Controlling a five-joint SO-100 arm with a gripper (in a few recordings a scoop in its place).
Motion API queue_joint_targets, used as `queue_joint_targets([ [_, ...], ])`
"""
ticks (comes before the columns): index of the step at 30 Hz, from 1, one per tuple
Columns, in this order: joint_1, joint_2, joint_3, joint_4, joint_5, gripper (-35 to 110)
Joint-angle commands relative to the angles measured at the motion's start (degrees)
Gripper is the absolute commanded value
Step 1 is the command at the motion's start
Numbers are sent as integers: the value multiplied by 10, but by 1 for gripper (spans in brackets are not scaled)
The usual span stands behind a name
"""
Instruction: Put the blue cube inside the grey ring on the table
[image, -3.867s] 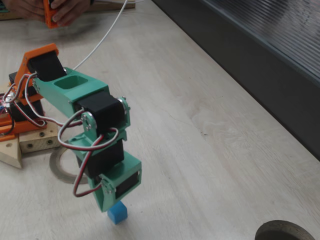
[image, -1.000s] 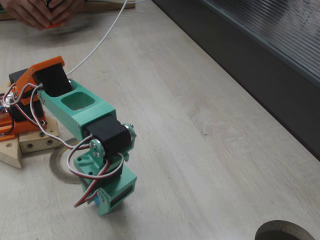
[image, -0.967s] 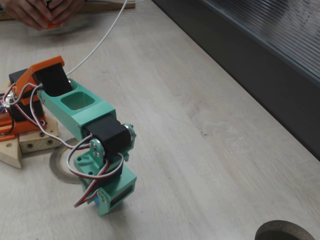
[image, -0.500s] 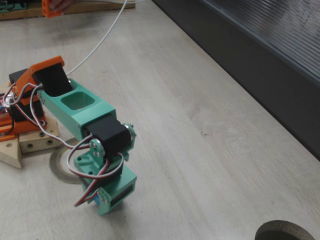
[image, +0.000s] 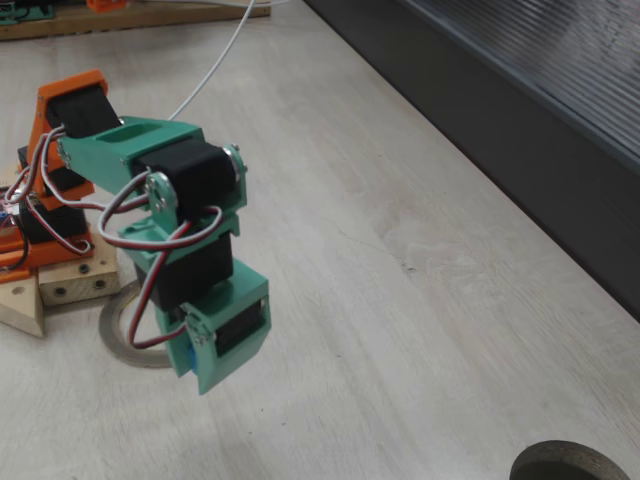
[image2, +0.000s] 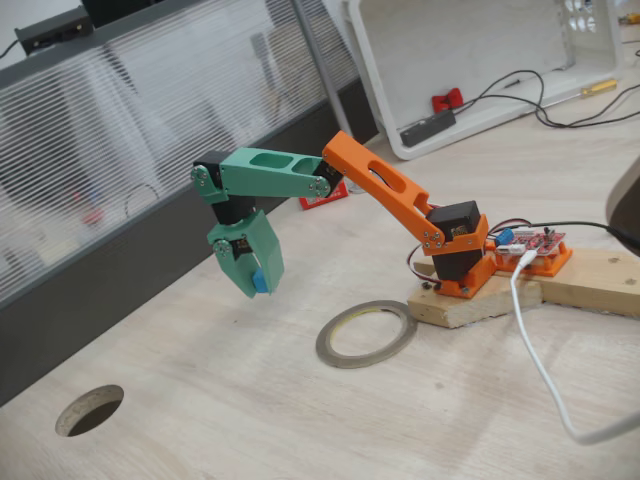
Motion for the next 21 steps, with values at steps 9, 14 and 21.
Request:
queue_joint_targets([
  [9,2,156,199,9,4,1],
  [14,-2,238,323,8,4,1],
  [21,-92,281,424,6,4,1],
])
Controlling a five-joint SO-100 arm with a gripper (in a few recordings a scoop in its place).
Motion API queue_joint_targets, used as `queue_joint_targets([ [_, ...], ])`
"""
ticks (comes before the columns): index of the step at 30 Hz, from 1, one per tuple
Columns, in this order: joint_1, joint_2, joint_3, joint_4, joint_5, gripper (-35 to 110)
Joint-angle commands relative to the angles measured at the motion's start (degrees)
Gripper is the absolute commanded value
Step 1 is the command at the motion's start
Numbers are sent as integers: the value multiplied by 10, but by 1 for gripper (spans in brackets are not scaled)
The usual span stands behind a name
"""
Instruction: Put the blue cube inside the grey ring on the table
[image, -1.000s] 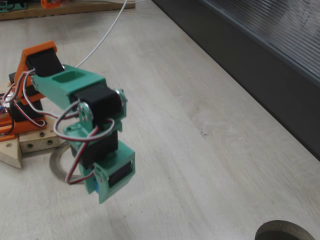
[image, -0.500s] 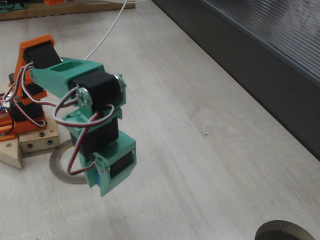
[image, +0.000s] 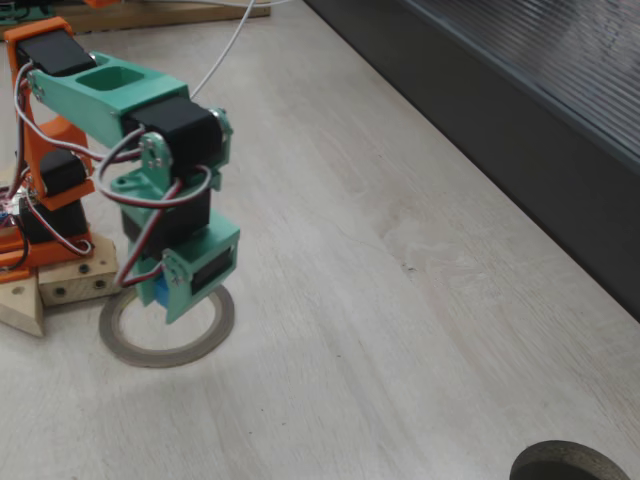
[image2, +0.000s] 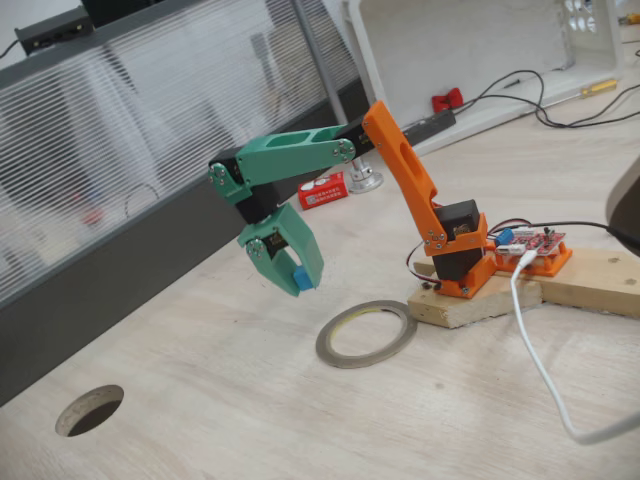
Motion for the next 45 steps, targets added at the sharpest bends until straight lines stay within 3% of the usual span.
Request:
queue_joint_targets([
  [1,-39,41,50,6,4,1],
  [10,-60,69,163,0,4,1],
  [22,-60,158,367,-175,1,1],
  [37,-54,173,383,-185,4,1],
  [45,-58,173,406,-265,3,1],
])
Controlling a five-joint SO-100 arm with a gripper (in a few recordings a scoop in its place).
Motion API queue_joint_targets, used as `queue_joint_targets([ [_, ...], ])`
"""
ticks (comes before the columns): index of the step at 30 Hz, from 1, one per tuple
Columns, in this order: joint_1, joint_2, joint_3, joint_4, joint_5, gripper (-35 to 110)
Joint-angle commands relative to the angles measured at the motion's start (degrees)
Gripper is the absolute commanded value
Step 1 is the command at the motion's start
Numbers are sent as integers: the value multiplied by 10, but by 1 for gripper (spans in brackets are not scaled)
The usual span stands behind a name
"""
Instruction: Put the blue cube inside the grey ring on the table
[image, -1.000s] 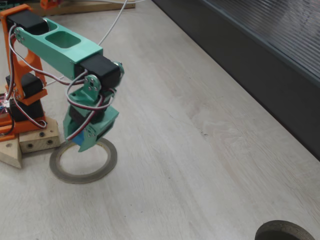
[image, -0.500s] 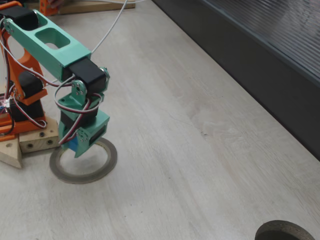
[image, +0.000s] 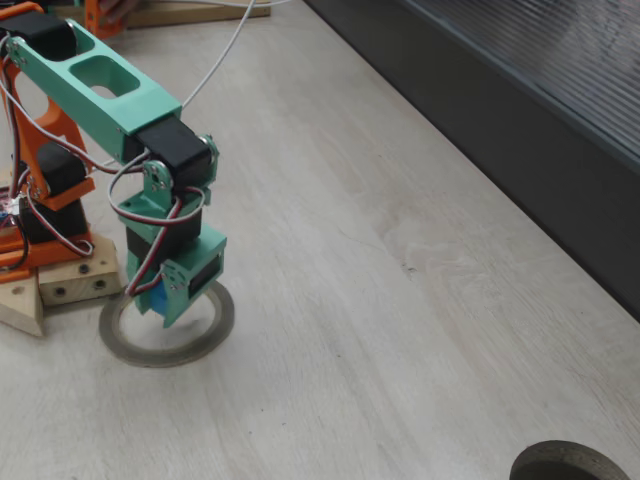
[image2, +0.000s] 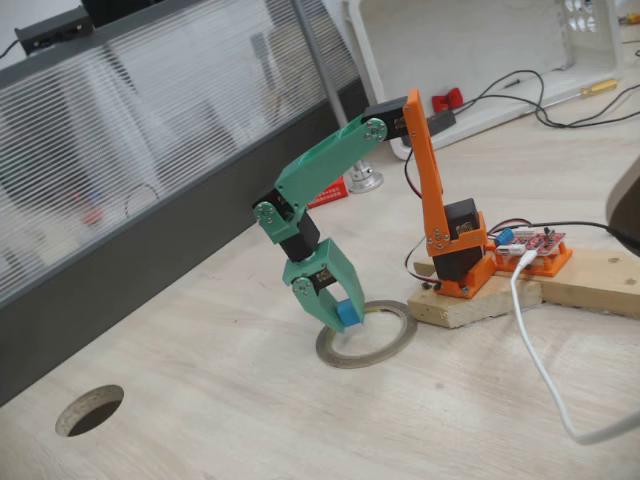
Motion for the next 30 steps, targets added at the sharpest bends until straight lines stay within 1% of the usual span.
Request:
queue_joint_targets([
  [1,2,21,26,-9,3,1],
  [16,1,23,43,-3,3,1],
  [21,1,24,84,-9,2,1],
  [30,4,24,83,-11,4,1],
])
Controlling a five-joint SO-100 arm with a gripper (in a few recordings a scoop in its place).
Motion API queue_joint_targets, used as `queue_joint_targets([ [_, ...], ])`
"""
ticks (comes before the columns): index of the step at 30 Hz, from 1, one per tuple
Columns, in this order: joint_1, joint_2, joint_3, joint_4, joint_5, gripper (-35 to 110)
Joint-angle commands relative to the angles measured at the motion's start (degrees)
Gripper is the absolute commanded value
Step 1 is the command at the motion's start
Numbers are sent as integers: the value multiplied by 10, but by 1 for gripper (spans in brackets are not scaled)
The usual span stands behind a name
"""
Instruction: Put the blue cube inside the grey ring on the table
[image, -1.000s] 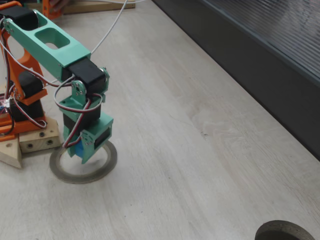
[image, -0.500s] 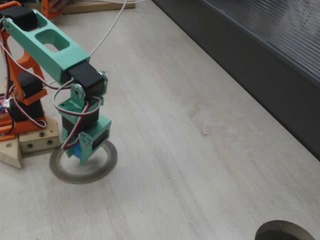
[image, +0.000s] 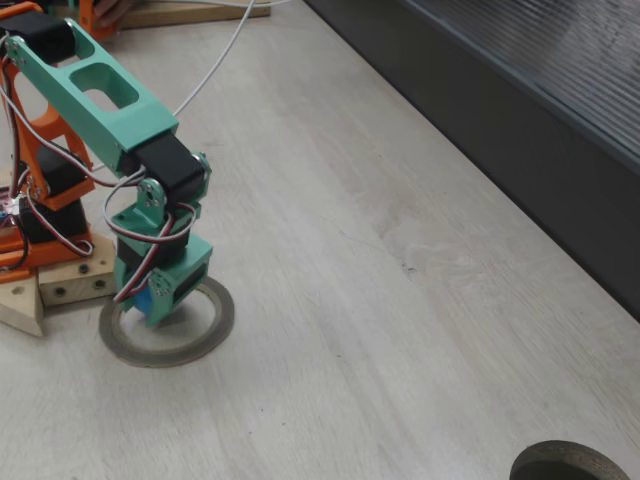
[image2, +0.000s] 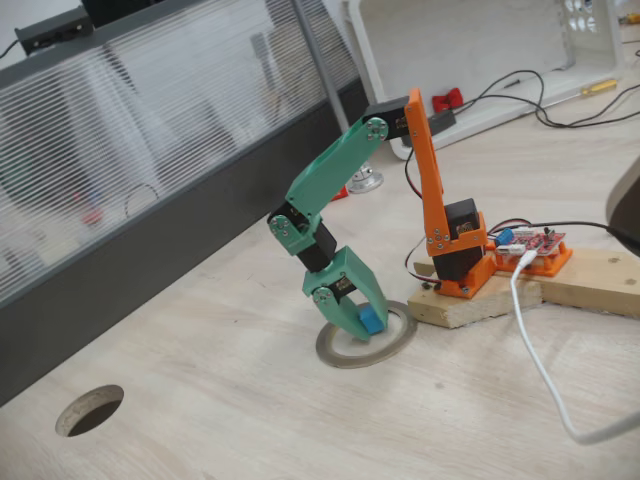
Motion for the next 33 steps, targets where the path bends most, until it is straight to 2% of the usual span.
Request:
queue_joint_targets([
  [1,5,20,3,2,4,1],
  [9,4,20,9,-78,4,1],
  [33,2,19,5,-74,1,1],
])
